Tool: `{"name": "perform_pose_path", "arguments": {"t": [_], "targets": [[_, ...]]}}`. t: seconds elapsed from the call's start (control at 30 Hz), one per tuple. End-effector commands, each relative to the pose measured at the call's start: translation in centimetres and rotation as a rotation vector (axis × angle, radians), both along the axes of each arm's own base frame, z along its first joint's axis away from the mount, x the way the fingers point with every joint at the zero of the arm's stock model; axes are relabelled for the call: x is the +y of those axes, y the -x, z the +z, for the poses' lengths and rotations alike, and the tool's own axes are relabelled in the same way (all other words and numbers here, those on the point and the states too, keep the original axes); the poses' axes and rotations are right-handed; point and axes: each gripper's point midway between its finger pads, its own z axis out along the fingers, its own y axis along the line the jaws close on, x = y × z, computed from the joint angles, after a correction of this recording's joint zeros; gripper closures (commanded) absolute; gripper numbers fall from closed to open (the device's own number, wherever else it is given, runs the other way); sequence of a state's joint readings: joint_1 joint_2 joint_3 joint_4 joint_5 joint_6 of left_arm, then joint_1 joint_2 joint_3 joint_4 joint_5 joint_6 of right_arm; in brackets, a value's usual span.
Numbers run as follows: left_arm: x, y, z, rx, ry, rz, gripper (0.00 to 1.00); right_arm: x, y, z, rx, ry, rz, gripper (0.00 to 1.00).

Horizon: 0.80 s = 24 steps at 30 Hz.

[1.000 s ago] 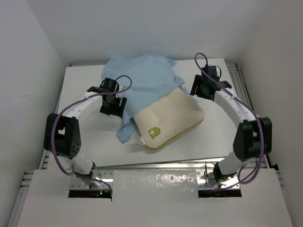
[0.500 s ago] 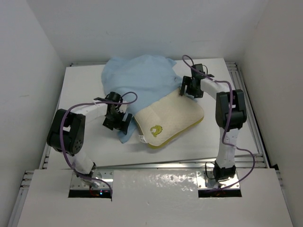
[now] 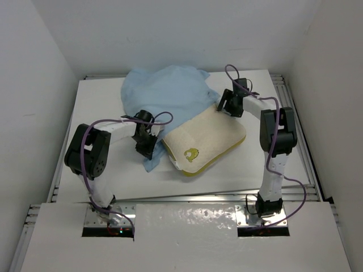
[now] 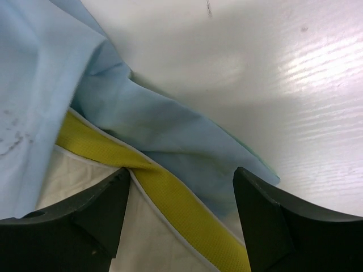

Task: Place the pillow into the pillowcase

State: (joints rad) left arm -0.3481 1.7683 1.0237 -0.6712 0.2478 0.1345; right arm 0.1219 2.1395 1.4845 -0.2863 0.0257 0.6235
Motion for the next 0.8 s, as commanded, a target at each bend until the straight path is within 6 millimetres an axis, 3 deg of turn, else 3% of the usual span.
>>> {"name": "perform_pose_path", "arguments": {"t": [0.0,0.13,0.17,0.23,0.33,0.5,0.6,0.63,0.67,0.7,0.73,0.77], "targets": [[0.1,0.6,-0.8,0.031,-0.014,-0.029,1.0,-0.1,-4.2,7.2,-0.216,-0.021,-0.013,0.28],[0.0,0.5,-0.6,0.033,-0.009,-0.036,1.0,0.1,-5.0,7.2,-0.204,-0.012,0.005,0.26],[-0.1,0.3,-0.5,0.027,-0.007,-0.036,1.0,0.1,-4.7,5.3,-0.154,-0.005,0.012,0.26],[-0.1,0.1,-0.3,0.021,-0.01,-0.041,1.0,0.2,-4.8,4.0,-0.107,-0.005,0.021,0.25],[0.0,0.0,-0.1,0.021,-0.013,-0.05,1.0,0.0,-2.5,-0.3,0.014,-0.003,0.005,0.24],[-0.4,0.8,0.2,0.034,0.009,-0.087,1.0,1.0,-1.2,-2.9,0.049,-0.046,0.043,0.29],[-2.1,1.6,1.0,0.053,0.098,-0.153,1.0,2.1,0.4,-4.1,0.1,-0.077,0.081,0.34],[-2.9,2.1,1.7,0.056,0.142,-0.193,1.0,2.0,2.2,-5.4,0.141,-0.069,0.081,0.37],[-3.7,2.3,2.6,0.046,0.188,-0.233,1.0,2.2,2.3,-4.5,0.103,-0.077,0.082,0.42],[-4.4,2.5,3.2,0.025,0.228,-0.297,1.0,2.4,2.9,-4.5,0.096,-0.09,0.079,0.6],[-5.7,3.2,4.6,0.006,0.307,-0.351,1.0,2.8,5.6,-5.8,0.147,-0.134,0.086,0.7],[-6.4,3.6,5.4,-0.015,0.345,-0.392,1.0,3.4,5.4,-4.6,0.103,-0.175,0.086,0.81]]}}
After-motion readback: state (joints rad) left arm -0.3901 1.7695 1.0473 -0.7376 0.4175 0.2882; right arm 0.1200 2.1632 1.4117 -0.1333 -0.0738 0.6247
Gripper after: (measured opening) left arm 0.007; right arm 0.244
